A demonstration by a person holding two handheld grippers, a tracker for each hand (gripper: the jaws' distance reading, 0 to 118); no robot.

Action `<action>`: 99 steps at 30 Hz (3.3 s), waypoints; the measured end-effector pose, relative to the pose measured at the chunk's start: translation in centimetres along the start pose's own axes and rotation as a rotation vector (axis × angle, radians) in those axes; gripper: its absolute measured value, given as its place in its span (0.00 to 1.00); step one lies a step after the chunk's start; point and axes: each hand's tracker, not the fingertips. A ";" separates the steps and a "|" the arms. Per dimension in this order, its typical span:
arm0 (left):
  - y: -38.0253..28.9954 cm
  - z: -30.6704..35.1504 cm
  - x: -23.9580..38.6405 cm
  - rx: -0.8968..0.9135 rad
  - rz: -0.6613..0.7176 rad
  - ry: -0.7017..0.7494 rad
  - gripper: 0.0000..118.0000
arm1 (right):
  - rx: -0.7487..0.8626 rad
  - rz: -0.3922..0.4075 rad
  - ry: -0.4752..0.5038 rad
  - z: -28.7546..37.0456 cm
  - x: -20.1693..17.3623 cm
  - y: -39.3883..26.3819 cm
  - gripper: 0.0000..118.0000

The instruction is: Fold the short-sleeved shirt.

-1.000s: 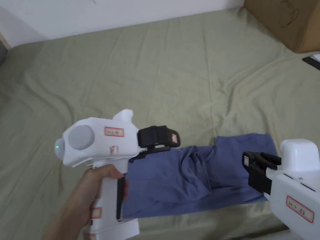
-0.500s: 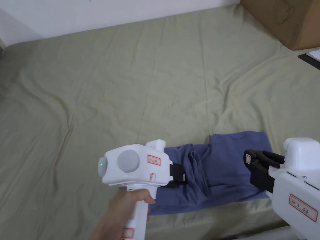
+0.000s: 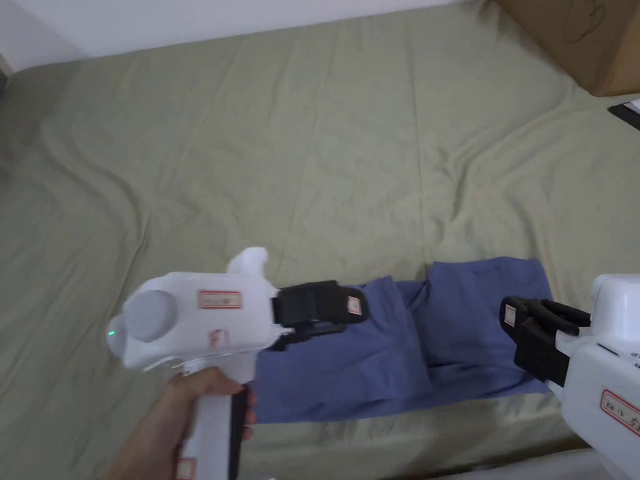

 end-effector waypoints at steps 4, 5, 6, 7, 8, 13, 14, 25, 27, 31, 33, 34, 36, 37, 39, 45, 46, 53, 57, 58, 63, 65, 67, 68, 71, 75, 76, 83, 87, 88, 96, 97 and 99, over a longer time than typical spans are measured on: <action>0.2 5.4 -6.7 0.136 0.181 0.010 0.99 | -0.009 0.001 0.004 -0.7 -0.6 0.0 0.00; 0.1 6.3 -8.2 0.160 0.228 0.009 0.99 | -0.016 0.002 0.001 -1.0 -0.8 0.0 0.00; 0.0 6.9 -9.5 0.164 0.262 0.007 0.99 | -0.022 -0.001 -0.001 -1.4 -0.9 -0.1 0.00; -0.1 7.0 -10.6 0.155 0.284 0.003 0.99 | -0.027 -0.004 0.004 -1.8 -1.0 -0.2 0.00; -0.1 6.9 -11.6 0.138 0.282 -0.009 0.99 | -0.030 -0.007 0.006 -2.0 -1.3 -0.1 0.00; -0.6 3.4 -11.5 0.004 0.235 -0.081 0.99 | -0.043 0.015 0.018 -2.9 -2.9 0.1 0.00; -0.5 2.9 -11.3 -0.009 0.214 -0.091 0.99 | -0.045 0.020 0.015 -3.1 -3.2 0.1 0.00; 0.7 -3.7 -13.3 -0.106 0.205 -0.192 0.09 | -0.014 0.097 0.021 -3.4 -5.3 0.3 0.00; 0.8 -1.9 -12.6 -0.090 0.204 -0.226 0.09 | -0.018 0.094 0.028 -3.4 -5.2 0.4 0.00; 2.3 0.7 -13.9 -0.117 0.151 -0.182 0.09 | -0.034 0.073 0.022 -4.0 -5.2 0.3 0.00; 3.0 2.9 -14.8 -0.094 0.099 -0.127 0.09 | -0.036 0.063 0.028 -3.9 -5.1 0.2 0.00; 3.3 4.2 -15.6 -0.093 0.115 -0.131 0.09 | -0.037 0.063 0.027 -3.9 -5.1 0.2 0.00; 3.1 7.1 -15.4 -0.056 0.126 -0.086 0.09 | -0.037 0.079 0.018 -3.9 -4.9 0.1 0.00; 3.3 8.9 -15.9 -0.046 0.110 -0.044 0.09 | -0.038 0.089 0.009 -3.8 -4.9 0.1 0.00; 3.7 12.4 -16.6 -0.017 0.117 0.041 0.09 | -0.033 0.092 0.004 -3.7 -4.7 0.1 0.00; 3.6 19.1 -15.6 0.023 0.116 0.178 0.09 | -0.027 0.026 0.018 -4.2 -4.1 0.0 0.00; 3.4 19.4 -14.8 0.034 0.112 0.201 0.09 | -0.029 0.011 0.022 -4.4 -4.0 0.0 0.00; 4.5 16.3 -4.8 -0.002 0.026 0.270 0.09 | -0.019 0.005 0.052 -4.2 -3.9 0.3 0.00; 6.9 11.2 -0.7 -0.032 0.029 0.316 0.09 | -0.001 -0.011 0.056 -3.6 -3.2 0.5 0.00; 7.1 9.2 0.7 -0.058 -0.038 0.306 0.09 | 0.000 -0.021 0.055 -3.4 -2.9 0.5 0.00; 7.0 -0.8 4.2 -0.198 -0.065 0.176 0.10 | -0.003 -0.039 0.005 -2.7 -1.1 0.2 0.00; 6.7 -4.8 4.2 -0.298 -0.055 0.159 0.14 | -0.003 -0.069 -0.011 -2.4 -0.1 0.2 0.00; 6.1 -7.5 4.1 -0.314 -0.061 0.191 0.42 | -0.003 -0.094 -0.019 -2.1 0.7 0.3 0.00; 5.8 -8.1 3.9 -0.308 -0.061 0.180 0.63 | -0.001 -0.101 -0.022 -1.9 1.0 0.3 0.00; 5.2 -8.1 4.1 -0.298 -0.025 0.125 0.82 | -0.002 -0.109 -0.032 -1.6 1.6 0.4 0.00; 5.7 -4.2 4.0 -0.201 -0.034 0.112 0.97 | 0.004 -0.137 -0.024 -1.5 2.3 0.7 0.00; 6.1 -3.1 3.5 -0.170 -0.041 0.137 0.97 | 0.005 -0.150 -0.020 -1.7 2.4 0.7 0.00; 3.8 1.0 1.5 -0.055 -0.038 0.245 0.51 | -0.009 -0.149 0.010 -2.7 1.8 0.4 0.00; 2.8 -1.9 0.4 -0.071 -0.033 0.237 0.04 | -0.025 -0.141 0.024 -3.0 1.6 -0.1 0.00; 2.2 -3.4 1.0 -0.103 -0.035 0.186 0.04 | -0.027 -0.135 0.024 -3.0 1.6 -0.2 0.00; 0.7 -11.0 2.5 -0.175 -0.042 0.147 0.00 | -0.032 -0.116 0.009 -2.3 2.0 -0.3 0.00; 0.4 -11.7 3.1 -0.190 -0.086 0.170 0.00 | -0.035 -0.105 0.001 -2.2 1.9 -0.3 0.00; -0.1 -12.6 3.9 -0.209 -0.111 0.159 0.00 | -0.036 -0.092 -0.006 -2.1 1.8 -0.3 0.00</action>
